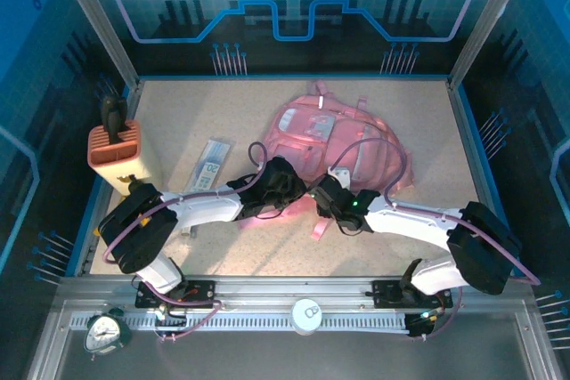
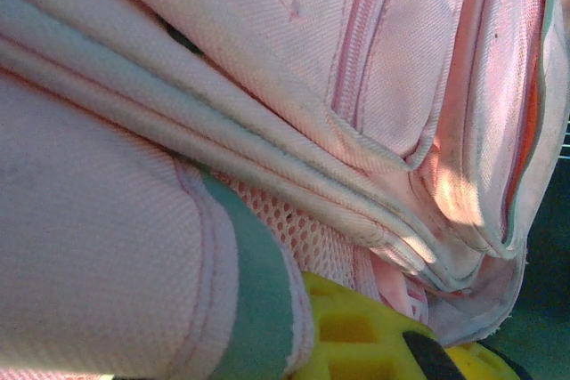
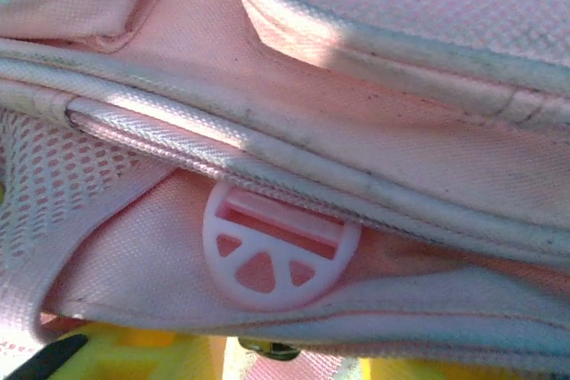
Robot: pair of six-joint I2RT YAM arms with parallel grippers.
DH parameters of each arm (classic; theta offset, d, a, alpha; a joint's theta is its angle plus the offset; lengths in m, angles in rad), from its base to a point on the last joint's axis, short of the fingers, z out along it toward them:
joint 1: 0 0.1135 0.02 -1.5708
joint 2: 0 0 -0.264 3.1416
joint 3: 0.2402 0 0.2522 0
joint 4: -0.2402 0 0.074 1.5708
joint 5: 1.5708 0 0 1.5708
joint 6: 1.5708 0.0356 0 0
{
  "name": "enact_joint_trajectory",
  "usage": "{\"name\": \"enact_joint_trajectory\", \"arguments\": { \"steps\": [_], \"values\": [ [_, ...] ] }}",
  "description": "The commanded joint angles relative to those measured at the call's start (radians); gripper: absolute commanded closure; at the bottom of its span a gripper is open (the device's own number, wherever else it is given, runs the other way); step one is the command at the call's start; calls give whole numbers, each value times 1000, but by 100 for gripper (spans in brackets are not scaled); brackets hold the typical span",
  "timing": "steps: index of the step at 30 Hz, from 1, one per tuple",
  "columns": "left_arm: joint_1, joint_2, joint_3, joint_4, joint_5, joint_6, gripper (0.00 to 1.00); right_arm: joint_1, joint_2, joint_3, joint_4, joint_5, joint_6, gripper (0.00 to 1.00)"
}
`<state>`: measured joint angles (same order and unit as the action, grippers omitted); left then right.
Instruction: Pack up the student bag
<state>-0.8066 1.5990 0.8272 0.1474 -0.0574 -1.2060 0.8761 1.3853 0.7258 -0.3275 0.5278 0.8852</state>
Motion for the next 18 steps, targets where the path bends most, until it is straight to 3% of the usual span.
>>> {"name": "enact_joint_trajectory", "arguments": {
  "steps": [1, 7, 13, 18],
  "values": [
    [-21, -61, 0, 43, 25, 24, 100, -10, -34, -11, -8, 59, 28, 65],
    [-20, -60, 13, 33, 22, 39, 100, -15, -29, -2, -2, 23, 10, 76],
    [-20, -57, 20, 33, 27, 40, 100, -18, 31, 41, 29, 24, -57, 61],
    [-21, -71, 7, 30, 17, 43, 100, -34, 43, 48, 27, 54, -77, 73]
  ]
}}
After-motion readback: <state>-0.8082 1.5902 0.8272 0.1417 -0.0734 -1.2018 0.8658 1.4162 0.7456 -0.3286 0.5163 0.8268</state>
